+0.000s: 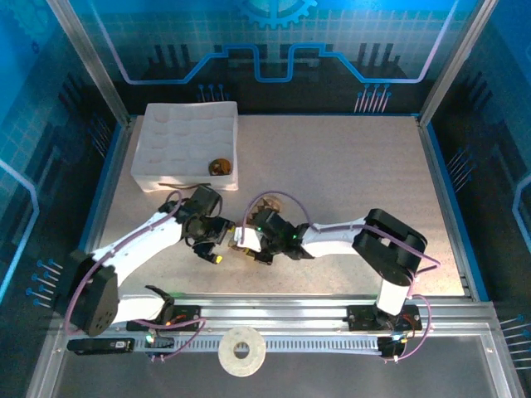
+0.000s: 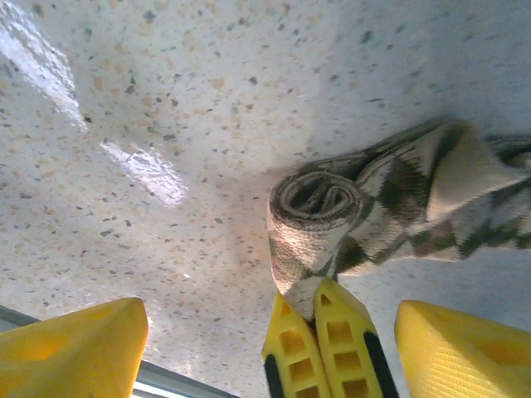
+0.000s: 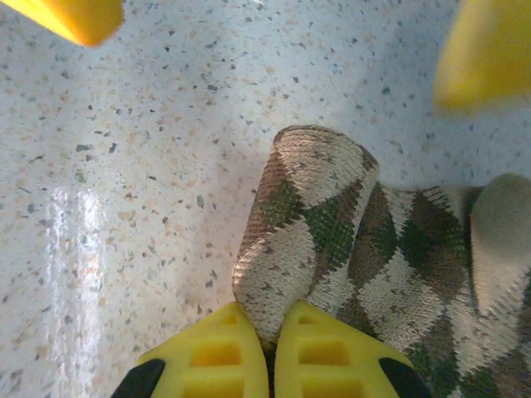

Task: Roll the socks

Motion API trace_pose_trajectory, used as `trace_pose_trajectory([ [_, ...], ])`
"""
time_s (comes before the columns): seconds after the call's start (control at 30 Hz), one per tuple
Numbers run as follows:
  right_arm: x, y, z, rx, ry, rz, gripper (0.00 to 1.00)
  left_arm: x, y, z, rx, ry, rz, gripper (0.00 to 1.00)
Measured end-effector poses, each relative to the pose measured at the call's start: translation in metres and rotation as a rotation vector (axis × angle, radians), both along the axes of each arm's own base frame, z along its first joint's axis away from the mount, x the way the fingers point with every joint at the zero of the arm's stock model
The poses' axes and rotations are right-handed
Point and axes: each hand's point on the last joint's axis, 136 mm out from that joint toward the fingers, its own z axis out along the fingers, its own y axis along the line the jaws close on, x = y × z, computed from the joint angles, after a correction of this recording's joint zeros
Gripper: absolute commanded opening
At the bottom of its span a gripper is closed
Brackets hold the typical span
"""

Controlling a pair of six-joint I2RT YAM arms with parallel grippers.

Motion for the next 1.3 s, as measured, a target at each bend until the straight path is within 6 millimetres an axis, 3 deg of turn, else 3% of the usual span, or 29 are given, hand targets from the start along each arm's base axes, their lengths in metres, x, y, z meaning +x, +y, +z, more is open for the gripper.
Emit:
trace_pose_trajectory([
  [0.33,0.012,-0.004,-0.002,0.184,0.528,-0.066,0.0,0.015,-0.016,-0.02,-0.06,-0.103,-0.026,0.64],
  [0.57,0.012,-0.01,-0.003,0.248,0.724,-0.085,0.0,0.021,-0.029,-0.049,-0.037,-0.076,-0.082,0.49],
  [0.67,0.01,-0.011,-0.003,0.25,0.758,-0.09,0.0,0.02,-0.031,-0.054,-0.026,-0.061,-0.1,0.31],
  [0.77,0.009,-0.012,-0.004,0.244,0.767,-0.094,0.0,0.024,-0.036,-0.053,-0.027,-0.063,-0.107,0.06],
  [0.83,0.008,-0.013,-0.004,0.235,0.755,-0.091,0.05,0.023,-0.035,-0.051,-0.015,-0.049,-0.121,0.0],
  [0.93,0.005,-0.014,-0.001,0.202,0.685,-0.077,0.31,0.015,-0.035,-0.05,-0.002,-0.012,-0.127,0.0],
  [0.97,0.003,-0.013,0.0,0.186,0.65,-0.07,0.35,0.011,-0.035,-0.05,0.003,0.005,-0.128,0.0],
  [1.13,-0.025,-0.02,0.015,0.1,0.3,0.015,0.65,-0.012,-0.025,-0.05,0.037,0.124,-0.107,0.0],
  [1.3,-0.058,-0.015,0.04,0.073,-0.08,0.139,0.68,-0.027,-0.019,-0.048,0.063,0.218,-0.07,0.0],
])
